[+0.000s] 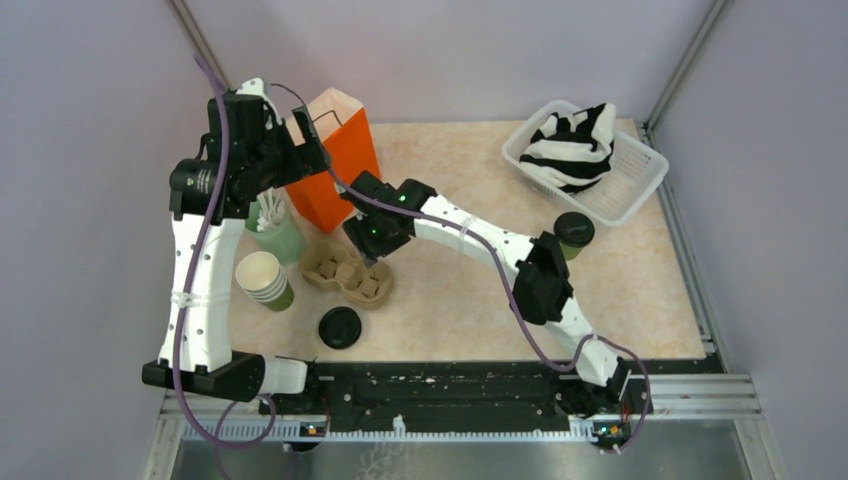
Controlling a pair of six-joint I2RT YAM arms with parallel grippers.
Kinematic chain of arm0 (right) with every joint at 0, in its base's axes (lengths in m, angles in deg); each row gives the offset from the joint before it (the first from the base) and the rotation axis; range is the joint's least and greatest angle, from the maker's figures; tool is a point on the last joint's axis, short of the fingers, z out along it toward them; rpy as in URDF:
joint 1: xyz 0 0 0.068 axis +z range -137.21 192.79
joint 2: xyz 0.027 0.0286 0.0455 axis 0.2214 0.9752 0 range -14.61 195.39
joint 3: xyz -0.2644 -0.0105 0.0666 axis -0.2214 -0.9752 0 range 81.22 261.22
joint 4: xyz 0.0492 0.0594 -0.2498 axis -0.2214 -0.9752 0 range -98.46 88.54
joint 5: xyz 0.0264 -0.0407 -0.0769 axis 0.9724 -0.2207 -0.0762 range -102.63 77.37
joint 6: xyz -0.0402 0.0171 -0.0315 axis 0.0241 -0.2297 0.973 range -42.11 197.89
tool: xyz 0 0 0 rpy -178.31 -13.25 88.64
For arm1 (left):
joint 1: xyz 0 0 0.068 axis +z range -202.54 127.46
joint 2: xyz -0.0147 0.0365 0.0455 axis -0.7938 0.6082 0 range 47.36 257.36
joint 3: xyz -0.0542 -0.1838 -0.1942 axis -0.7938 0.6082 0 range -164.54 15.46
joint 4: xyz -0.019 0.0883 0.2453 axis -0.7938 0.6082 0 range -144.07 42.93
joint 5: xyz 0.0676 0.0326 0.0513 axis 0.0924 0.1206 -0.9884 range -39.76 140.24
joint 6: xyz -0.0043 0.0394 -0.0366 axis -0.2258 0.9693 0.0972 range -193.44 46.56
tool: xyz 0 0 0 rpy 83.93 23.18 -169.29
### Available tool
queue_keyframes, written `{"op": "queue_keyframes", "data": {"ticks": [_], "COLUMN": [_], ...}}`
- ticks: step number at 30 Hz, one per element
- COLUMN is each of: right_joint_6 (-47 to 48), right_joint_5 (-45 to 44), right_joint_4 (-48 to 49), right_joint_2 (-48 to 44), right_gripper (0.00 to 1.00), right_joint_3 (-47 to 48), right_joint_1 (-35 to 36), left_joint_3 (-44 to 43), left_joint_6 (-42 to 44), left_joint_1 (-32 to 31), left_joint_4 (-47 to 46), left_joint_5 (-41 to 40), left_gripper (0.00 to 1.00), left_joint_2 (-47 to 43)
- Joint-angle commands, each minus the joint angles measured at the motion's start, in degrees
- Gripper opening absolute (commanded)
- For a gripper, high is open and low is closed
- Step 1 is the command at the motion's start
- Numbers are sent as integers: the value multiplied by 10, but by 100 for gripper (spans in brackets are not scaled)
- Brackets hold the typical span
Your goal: Pack the takeout coffee
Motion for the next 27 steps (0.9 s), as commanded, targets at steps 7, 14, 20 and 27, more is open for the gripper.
{"op": "queue_keyframes", "data": {"ticks": [7,14,20,27], "right_joint_6": [108,144,146,143], "right_joint_5": [112,127,124,128], "right_joint_4": [91,67,60,58], "right_joint_2": [-48,-1,20,41], "right_gripper": [67,67,65,61], "right_joint_3": [-58,-20,-10,4], "right_joint_1": [34,62,66,66], "left_joint_3": [-18,-21,-18,-18], "left_joint_6": [4,7,7,8], "left_joint_1": [-2,-2,-2,-3], "left_joint_4": [-14,-12,-13,-13], "left_joint_5": [-19,-24,-17,-18], "left_gripper": [99,99,99,99], "left_joint_2": [-13,-16,-16,-17]}}
